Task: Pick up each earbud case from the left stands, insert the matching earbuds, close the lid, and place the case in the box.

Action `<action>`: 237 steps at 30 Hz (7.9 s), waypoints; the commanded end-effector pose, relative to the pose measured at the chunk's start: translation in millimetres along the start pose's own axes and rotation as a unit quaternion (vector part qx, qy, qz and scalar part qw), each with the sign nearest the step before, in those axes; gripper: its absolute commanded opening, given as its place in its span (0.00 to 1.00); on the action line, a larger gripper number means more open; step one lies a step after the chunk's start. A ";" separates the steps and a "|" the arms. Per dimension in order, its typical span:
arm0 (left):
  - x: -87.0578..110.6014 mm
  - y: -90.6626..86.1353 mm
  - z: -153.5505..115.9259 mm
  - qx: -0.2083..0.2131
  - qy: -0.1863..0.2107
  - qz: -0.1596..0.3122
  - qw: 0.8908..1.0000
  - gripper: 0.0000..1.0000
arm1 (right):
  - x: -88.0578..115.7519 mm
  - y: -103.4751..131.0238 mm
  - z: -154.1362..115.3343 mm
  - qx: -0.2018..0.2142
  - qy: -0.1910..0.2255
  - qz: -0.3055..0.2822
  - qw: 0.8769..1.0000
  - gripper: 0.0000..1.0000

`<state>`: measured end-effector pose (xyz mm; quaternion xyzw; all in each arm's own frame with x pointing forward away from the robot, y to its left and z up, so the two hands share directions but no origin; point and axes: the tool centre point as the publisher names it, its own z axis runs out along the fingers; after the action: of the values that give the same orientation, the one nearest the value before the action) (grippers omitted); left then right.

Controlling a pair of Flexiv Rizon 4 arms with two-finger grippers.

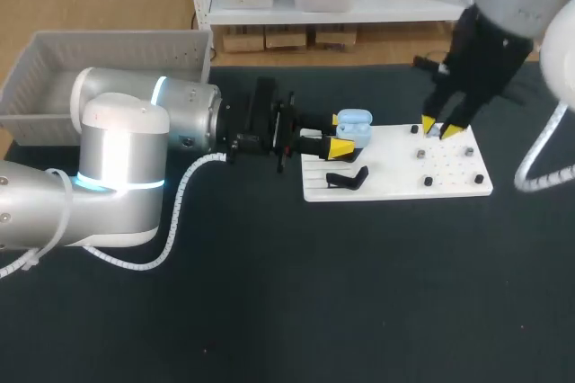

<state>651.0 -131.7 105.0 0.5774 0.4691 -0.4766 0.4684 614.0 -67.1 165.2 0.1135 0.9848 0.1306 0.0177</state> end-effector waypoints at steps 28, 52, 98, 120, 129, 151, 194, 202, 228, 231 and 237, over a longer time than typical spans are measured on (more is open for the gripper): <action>0.8 -0.6 0.2 -0.001 -0.001 0.001 1.000 0.00 | 17.8 64.3 -32.2 0.003 0.040 -0.139 0.989 0.00; 0.8 -0.6 0.2 -0.001 -0.001 0.001 1.000 0.00 | 16.3 98.2 0.9 0.044 0.103 -0.270 0.956 0.00; 0.8 -0.6 0.2 -0.001 -0.001 0.001 1.000 0.00 | 22.3 98.9 24.3 0.055 0.015 -0.310 0.949 0.00; 0.8 -0.6 0.2 -0.001 -0.001 0.001 1.000 0.00 | 10.3 95.3 37.1 0.061 0.013 -0.295 0.953 0.00; 0.8 -0.6 0.2 -0.001 -0.001 0.001 1.000 0.00 | 8.4 94.2 37.9 0.063 0.013 -0.290 0.955 0.00; 0.8 -0.6 0.2 -0.001 -0.001 0.001 1.000 0.00 | 3.1 99.6 37.2 0.073 0.014 -0.293 0.953 0.00; 0.8 -0.6 0.2 -0.001 -0.001 0.001 1.000 0.00 | -4.6 96.5 50.2 0.092 0.026 -0.281 0.955 0.03; 0.8 -0.6 0.2 -0.001 -0.001 0.001 1.000 0.00 | 1.0 98.2 37.6 0.084 0.020 -0.281 0.956 1.00; 0.8 -0.6 0.2 -0.001 -0.001 0.001 1.000 0.00 | -74.6 57.9 36.1 0.051 0.009 -0.112 0.992 1.00; 0.8 -0.6 0.2 -0.001 -0.001 0.001 1.000 0.00 | -71.9 56.1 46.3 0.054 0.025 -0.113 0.992 1.00; 0.8 -0.6 0.2 -0.001 -0.001 0.001 1.000 0.00 | -60.1 54.8 54.4 0.057 0.039 -0.120 0.990 1.00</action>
<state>651.0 -131.8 105.0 0.5775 0.4691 -0.4766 0.4683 687.1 -17.9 126.8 -0.0085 0.9970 0.0765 -0.0039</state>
